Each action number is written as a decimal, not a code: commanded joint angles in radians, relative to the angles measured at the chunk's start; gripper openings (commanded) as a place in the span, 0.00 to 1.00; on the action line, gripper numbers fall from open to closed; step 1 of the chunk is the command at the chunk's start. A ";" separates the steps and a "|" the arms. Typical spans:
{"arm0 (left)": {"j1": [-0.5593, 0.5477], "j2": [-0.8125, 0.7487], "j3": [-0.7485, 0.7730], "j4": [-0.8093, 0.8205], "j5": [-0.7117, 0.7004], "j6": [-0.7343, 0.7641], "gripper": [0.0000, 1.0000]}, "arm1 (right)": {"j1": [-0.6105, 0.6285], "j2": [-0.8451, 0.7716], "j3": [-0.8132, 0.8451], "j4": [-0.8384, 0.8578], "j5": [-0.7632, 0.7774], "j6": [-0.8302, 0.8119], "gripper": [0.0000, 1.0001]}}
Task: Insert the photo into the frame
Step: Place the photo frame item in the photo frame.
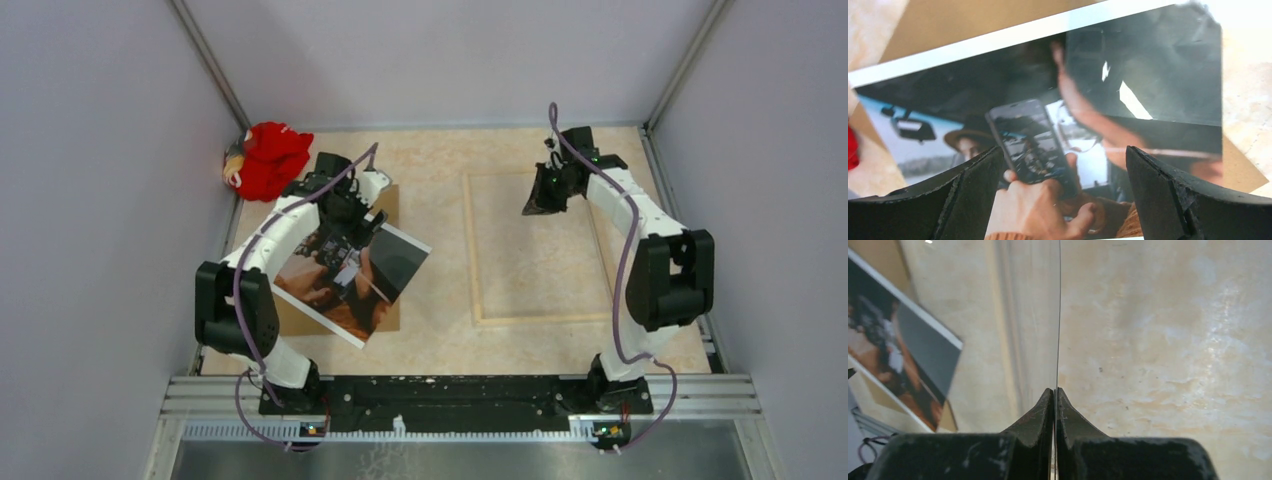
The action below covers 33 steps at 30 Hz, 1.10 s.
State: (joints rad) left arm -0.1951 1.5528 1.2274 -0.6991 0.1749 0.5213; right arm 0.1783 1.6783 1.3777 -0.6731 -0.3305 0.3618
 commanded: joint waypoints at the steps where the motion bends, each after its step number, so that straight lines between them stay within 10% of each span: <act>1: -0.080 0.065 0.030 0.013 -0.038 -0.003 0.98 | -0.001 0.090 0.073 -0.073 0.156 -0.058 0.00; 3: -0.104 0.099 0.051 0.014 -0.038 -0.001 0.98 | -0.002 0.103 0.073 -0.046 0.198 -0.021 0.04; 8: -0.131 0.169 0.057 0.041 -0.033 -0.004 0.98 | -0.015 0.122 0.008 0.048 0.182 0.102 0.55; 11: -0.132 0.186 0.035 0.060 -0.043 0.001 0.98 | -0.016 0.100 -0.059 0.087 0.226 0.157 0.68; 25: -0.103 0.150 0.089 0.028 -0.025 -0.009 0.99 | -0.022 -0.055 -0.140 0.081 0.357 0.225 0.86; 33: -0.035 0.235 0.176 0.127 -0.093 -0.030 0.98 | 0.091 -0.370 -0.584 0.251 0.220 0.460 0.88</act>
State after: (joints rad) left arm -0.2584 1.7458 1.3128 -0.6506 0.1314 0.5179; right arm 0.1925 1.4605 0.9504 -0.4976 -0.0502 0.6773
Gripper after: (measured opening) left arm 0.986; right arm 0.880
